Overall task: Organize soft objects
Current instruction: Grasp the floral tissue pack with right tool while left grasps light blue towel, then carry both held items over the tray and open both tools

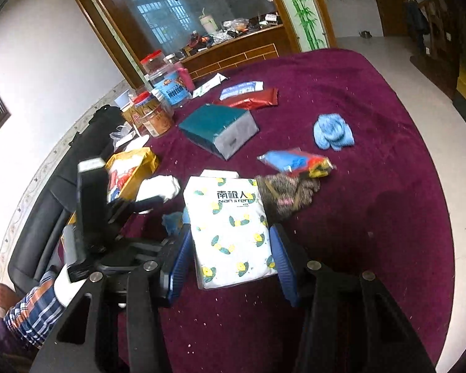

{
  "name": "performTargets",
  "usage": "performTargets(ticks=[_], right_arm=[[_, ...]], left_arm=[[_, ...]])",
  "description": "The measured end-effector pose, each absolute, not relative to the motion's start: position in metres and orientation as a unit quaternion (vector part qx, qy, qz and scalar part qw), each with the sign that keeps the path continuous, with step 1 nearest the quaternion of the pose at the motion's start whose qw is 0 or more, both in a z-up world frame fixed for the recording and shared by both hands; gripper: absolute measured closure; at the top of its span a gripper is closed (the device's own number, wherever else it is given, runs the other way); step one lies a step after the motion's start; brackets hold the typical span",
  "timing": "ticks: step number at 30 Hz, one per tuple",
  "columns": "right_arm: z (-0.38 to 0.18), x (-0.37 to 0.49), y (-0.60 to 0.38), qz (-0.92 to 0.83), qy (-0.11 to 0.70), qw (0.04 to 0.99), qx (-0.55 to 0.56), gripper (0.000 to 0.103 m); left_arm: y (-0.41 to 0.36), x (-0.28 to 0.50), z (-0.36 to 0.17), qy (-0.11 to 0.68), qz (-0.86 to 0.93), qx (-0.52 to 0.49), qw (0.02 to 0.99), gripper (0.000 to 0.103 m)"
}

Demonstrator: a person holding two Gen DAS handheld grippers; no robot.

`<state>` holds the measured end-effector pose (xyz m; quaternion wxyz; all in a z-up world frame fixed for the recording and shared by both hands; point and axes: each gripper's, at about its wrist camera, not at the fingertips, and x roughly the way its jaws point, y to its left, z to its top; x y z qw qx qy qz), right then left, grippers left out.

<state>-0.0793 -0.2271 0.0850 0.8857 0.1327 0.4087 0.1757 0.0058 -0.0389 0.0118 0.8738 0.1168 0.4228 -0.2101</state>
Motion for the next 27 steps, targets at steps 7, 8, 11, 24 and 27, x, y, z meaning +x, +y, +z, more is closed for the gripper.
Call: performTargets(ticks=[7, 8, 11, 24, 27], right_arm=[[0.072, -0.082, -0.227, 0.175, 0.421, 0.878, 0.144, 0.054], [0.072, -0.082, -0.226, 0.175, 0.421, 0.878, 0.144, 0.054], [0.072, -0.084, -0.217, 0.178, 0.422, 0.878, 0.142, 0.054], [0.091, -0.096, -0.153, 0.227, 0.421, 0.871, 0.111, 0.054], [0.095, -0.094, -0.119, 0.257, 0.425, 0.863, 0.096, 0.054]], left_arm=[[-0.038, -0.016, 0.021, 0.419, -0.251, 0.099, 0.867, 0.067], [-0.036, -0.021, 0.025, 0.417, -0.254, 0.092, 0.868, 0.067], [-0.015, -0.032, 0.038, 0.41, -0.266, 0.05, 0.871, 0.066], [0.196, -0.093, 0.093, 0.356, -0.18, -0.134, 0.907, 0.066], [0.258, -0.096, 0.09, 0.362, -0.097, -0.145, 0.916, 0.066]])
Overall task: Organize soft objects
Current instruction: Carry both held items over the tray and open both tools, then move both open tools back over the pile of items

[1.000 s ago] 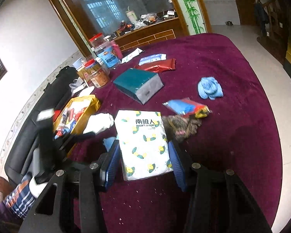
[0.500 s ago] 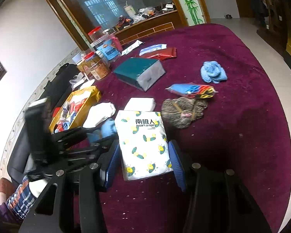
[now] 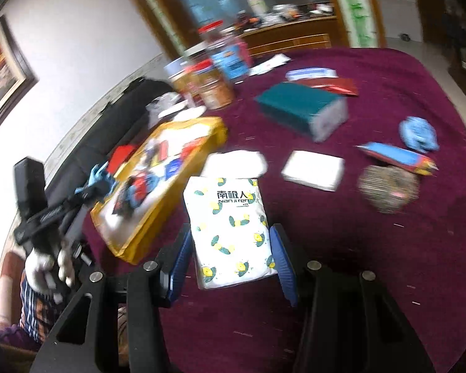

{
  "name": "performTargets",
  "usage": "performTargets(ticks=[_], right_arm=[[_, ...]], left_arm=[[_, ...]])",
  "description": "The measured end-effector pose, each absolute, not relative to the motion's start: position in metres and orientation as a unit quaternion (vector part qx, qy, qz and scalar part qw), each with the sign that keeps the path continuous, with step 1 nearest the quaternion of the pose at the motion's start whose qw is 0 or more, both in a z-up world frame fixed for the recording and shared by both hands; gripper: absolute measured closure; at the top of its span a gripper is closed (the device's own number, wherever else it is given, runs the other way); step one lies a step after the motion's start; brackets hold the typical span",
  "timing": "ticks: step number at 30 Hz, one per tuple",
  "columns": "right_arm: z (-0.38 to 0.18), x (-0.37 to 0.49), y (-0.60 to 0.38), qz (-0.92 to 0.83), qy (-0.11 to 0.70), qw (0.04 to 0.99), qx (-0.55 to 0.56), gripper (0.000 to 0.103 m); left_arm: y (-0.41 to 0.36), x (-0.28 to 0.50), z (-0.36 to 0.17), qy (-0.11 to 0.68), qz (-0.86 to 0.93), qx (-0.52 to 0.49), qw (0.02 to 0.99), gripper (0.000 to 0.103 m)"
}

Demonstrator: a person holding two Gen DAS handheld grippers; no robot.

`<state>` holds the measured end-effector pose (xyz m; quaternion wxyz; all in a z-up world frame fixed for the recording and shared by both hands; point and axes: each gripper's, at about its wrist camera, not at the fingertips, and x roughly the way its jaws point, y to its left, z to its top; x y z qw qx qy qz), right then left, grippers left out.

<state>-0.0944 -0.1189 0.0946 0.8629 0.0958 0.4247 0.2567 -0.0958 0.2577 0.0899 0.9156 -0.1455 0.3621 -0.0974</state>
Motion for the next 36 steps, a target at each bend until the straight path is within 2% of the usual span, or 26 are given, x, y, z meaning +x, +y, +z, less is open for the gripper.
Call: performTargets(ticks=[4, 8, 10, 11, 12, 13, 14, 21, 25, 30, 32, 36], right_arm=[[0.097, -0.092, -0.059, 0.301, 0.432, 0.848, 0.063, 0.054], [0.098, -0.091, 0.007, 0.346, 0.445, 0.825, 0.029, 0.054], [0.096, -0.09, 0.038, 0.357, 0.451, 0.818, 0.01, 0.054], [0.094, -0.088, 0.054, 0.363, 0.456, 0.813, 0.0, 0.054], [0.092, -0.087, 0.066, 0.366, 0.46, 0.809, -0.007, 0.054], [0.09, -0.086, 0.079, 0.369, 0.465, 0.805, -0.016, 0.054], [0.086, -0.084, 0.094, 0.368, 0.47, 0.802, -0.028, 0.054], [0.059, -0.065, 0.151, 0.309, 0.493, 0.806, -0.11, 0.056], [0.044, -0.053, 0.165, 0.266, 0.493, 0.815, -0.148, 0.056], [0.02, -0.031, 0.175, 0.252, 0.502, 0.812, -0.159, 0.056], [0.02, -0.025, 0.173, 0.266, 0.501, 0.811, -0.141, 0.054], [0.041, -0.019, 0.151, 0.282, 0.492, 0.82, -0.074, 0.035]], left_arm=[[0.316, -0.082, 0.067, 0.396, -0.017, -0.149, 0.906, 0.066], [0.336, -0.058, 0.04, 0.429, 0.022, -0.138, 0.892, 0.065], [0.336, -0.049, 0.026, 0.446, 0.041, -0.135, 0.884, 0.051], [0.337, -0.046, 0.022, 0.452, 0.038, -0.141, 0.88, 0.048], [0.337, -0.045, 0.021, 0.447, 0.037, -0.14, 0.883, 0.042], [0.336, -0.047, 0.022, 0.442, 0.031, -0.142, 0.885, 0.03], [0.334, -0.051, 0.023, 0.438, 0.021, -0.151, 0.886, 0.026], [0.347, -0.092, 0.034, 0.394, 0.017, -0.215, 0.893, 0.024], [0.36, -0.114, 0.04, 0.367, 0.016, -0.253, 0.895, 0.018], [0.361, -0.133, 0.047, 0.342, 0.002, -0.276, 0.898, 0.016], [0.356, -0.137, 0.052, 0.333, -0.01, -0.278, 0.901, 0.015], [0.35, -0.143, 0.059, 0.32, -0.014, -0.28, 0.905, 0.01]])
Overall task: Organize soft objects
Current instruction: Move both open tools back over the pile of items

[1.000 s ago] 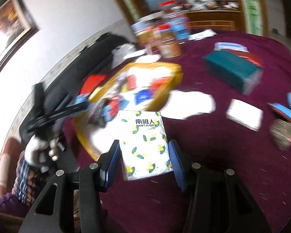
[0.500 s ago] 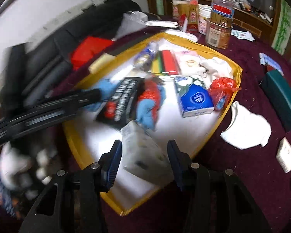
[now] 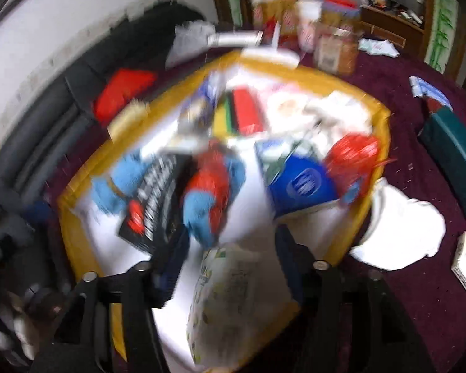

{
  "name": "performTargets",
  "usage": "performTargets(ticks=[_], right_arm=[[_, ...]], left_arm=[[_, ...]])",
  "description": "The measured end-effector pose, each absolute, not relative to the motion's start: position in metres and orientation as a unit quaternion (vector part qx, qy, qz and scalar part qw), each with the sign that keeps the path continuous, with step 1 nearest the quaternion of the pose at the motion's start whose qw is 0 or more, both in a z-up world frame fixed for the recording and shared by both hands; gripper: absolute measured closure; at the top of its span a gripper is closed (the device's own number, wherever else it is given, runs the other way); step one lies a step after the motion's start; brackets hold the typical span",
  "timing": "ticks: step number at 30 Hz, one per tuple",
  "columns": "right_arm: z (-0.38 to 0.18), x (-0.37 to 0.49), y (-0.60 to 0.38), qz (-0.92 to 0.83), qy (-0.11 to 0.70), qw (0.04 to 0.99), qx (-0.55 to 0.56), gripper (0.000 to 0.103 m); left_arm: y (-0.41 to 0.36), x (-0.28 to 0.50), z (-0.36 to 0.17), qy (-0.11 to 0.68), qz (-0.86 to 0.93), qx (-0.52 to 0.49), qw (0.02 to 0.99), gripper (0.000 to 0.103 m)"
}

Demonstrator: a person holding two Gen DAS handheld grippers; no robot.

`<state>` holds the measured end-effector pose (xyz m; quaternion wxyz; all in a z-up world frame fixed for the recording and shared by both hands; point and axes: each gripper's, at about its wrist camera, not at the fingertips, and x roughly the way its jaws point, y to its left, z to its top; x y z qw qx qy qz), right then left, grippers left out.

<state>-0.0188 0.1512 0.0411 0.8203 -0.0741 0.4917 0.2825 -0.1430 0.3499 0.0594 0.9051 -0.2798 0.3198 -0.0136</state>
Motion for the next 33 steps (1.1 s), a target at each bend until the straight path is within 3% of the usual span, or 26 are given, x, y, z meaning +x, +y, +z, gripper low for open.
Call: performTargets(ticks=[3, 9, 15, 21, 28, 33], right_arm=[[0.07, -0.024, 0.122, 0.276, 0.445, 0.851, -0.041, 0.024], [0.093, -0.038, 0.04, 0.222, 0.398, 0.89, 0.008, 0.021], [0.072, -0.041, -0.042, 0.166, 0.427, 0.885, 0.082, 0.021], [0.067, -0.056, -0.082, 0.144, 0.419, 0.889, 0.111, 0.021], [0.068, -0.069, -0.099, 0.142, 0.413, 0.892, 0.117, 0.021], [0.07, -0.077, -0.127, 0.121, 0.406, 0.897, 0.128, 0.021]], left_arm=[[0.345, -0.144, 0.06, 0.321, -0.017, -0.282, 0.904, 0.01], [0.307, -0.139, 0.059, 0.347, -0.056, -0.247, 0.903, 0.01], [0.22, -0.119, 0.058, 0.415, -0.052, -0.015, 0.908, 0.015], [0.191, -0.09, 0.032, 0.473, -0.049, 0.098, 0.874, 0.015], [0.196, -0.037, 0.034, 0.469, -0.003, 0.059, 0.881, 0.015], [0.204, -0.062, 0.055, 0.433, -0.042, -0.013, 0.9, 0.015]])
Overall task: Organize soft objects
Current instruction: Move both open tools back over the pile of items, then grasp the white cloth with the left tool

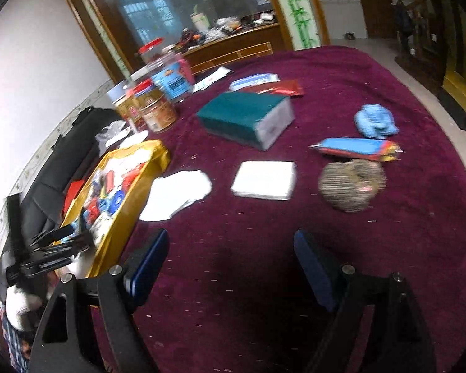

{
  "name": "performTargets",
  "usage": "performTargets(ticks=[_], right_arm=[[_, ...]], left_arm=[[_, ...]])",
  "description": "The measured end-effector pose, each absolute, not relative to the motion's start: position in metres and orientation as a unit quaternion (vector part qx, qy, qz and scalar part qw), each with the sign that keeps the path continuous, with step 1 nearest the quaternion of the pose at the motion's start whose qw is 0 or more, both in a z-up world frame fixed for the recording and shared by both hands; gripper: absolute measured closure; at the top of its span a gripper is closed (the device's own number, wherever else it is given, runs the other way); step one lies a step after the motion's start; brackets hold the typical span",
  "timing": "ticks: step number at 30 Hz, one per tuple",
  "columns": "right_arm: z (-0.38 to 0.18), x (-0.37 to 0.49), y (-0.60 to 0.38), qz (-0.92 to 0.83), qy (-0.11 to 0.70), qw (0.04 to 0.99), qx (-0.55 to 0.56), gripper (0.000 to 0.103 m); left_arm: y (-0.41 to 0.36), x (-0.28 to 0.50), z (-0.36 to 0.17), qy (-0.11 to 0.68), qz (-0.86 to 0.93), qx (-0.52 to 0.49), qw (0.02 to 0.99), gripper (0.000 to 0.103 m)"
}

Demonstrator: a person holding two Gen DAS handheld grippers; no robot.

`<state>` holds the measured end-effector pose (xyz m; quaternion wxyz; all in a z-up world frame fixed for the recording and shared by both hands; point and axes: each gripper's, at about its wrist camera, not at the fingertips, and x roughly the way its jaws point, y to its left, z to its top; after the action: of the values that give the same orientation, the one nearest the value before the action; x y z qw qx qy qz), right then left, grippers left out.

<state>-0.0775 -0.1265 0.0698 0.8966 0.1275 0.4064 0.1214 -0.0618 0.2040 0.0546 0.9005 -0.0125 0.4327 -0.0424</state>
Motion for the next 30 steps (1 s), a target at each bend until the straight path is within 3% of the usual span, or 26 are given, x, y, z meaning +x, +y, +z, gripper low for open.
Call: performTargets(ticks=[6, 13, 19, 30], right_arm=[[0.061, -0.083, -0.177, 0.064, 0.399, 0.903, 0.142, 0.021], [0.038, -0.086, -0.214, 0.037, 0.405, 0.893, 0.191, 0.021], [0.029, -0.074, -0.201, 0.065, 0.405, 0.895, 0.174, 0.021], [0.018, -0.069, -0.205, 0.111, 0.425, 0.874, 0.209, 0.018]], left_arm=[[0.192, -0.11, 0.082, 0.381, -0.134, -0.081, 0.911, 0.009], [0.142, -0.094, 0.076, 0.408, -0.21, -0.062, 0.886, 0.009], [0.088, -0.058, 0.08, 0.392, -0.248, 0.044, 0.885, 0.009], [0.032, 0.045, 0.034, 0.45, -0.233, 0.154, 0.848, 0.009]])
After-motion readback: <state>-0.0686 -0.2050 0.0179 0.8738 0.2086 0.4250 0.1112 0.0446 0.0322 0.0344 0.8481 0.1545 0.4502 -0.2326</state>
